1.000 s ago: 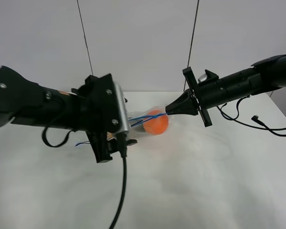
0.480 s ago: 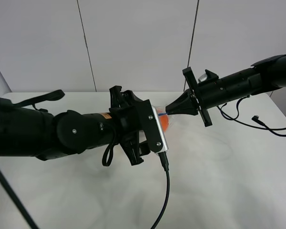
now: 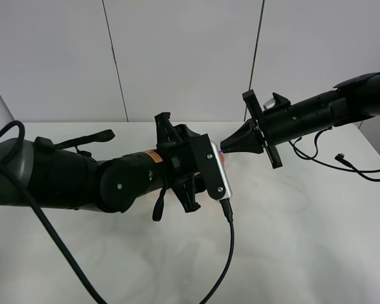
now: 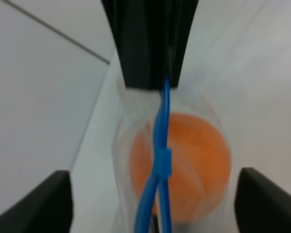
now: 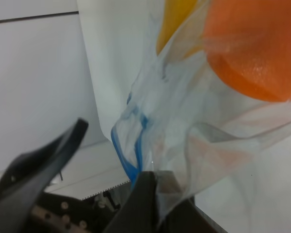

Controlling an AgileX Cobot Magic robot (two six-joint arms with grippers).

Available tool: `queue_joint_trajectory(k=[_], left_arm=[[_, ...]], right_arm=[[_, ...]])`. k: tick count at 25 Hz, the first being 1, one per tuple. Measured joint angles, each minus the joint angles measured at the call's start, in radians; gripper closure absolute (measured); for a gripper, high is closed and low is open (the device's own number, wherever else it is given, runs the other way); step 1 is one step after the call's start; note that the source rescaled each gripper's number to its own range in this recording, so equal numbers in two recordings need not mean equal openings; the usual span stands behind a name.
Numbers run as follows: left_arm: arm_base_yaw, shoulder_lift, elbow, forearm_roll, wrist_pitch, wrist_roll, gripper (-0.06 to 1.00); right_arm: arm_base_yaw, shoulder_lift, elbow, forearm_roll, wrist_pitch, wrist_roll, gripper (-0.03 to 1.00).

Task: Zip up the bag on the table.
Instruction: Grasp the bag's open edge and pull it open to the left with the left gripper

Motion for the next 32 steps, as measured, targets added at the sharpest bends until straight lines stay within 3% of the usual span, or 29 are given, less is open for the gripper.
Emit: queue_joint_trajectory(k=[4, 7, 25, 27, 30, 32], left_arm=[[0.000, 0.001, 0.000, 0.108, -0.025, -0.112, 0.40], [0.000, 0.001, 0.000, 0.145, -0.031, -0.157, 0.50], [0.000, 0.025, 0.000, 0.157, -0.055, -0.178, 0.69], [0.000, 0.025, 0.000, 0.157, -0.055, -0.178, 0.75], [0.000, 0.025, 0.000, 0.158, -0.056, -0.178, 0.93], [0.000, 0.025, 0.000, 0.158, -0.056, -0.178, 0.94]], right_arm=[[0.000, 0.000, 0.000, 0.000, 0.000, 0.000, 0.97], [0.000, 0.000, 0.000, 0.000, 0.000, 0.000, 0.97], [0.000, 0.000, 0.000, 0.000, -0.014, 0.004, 0.97], [0.000, 0.000, 0.000, 0.000, -0.014, 0.004, 0.97], [0.000, 0.000, 0.000, 0.000, -0.015, 0.004, 0.97], [0.000, 0.000, 0.000, 0.000, -0.015, 0.004, 0.97]])
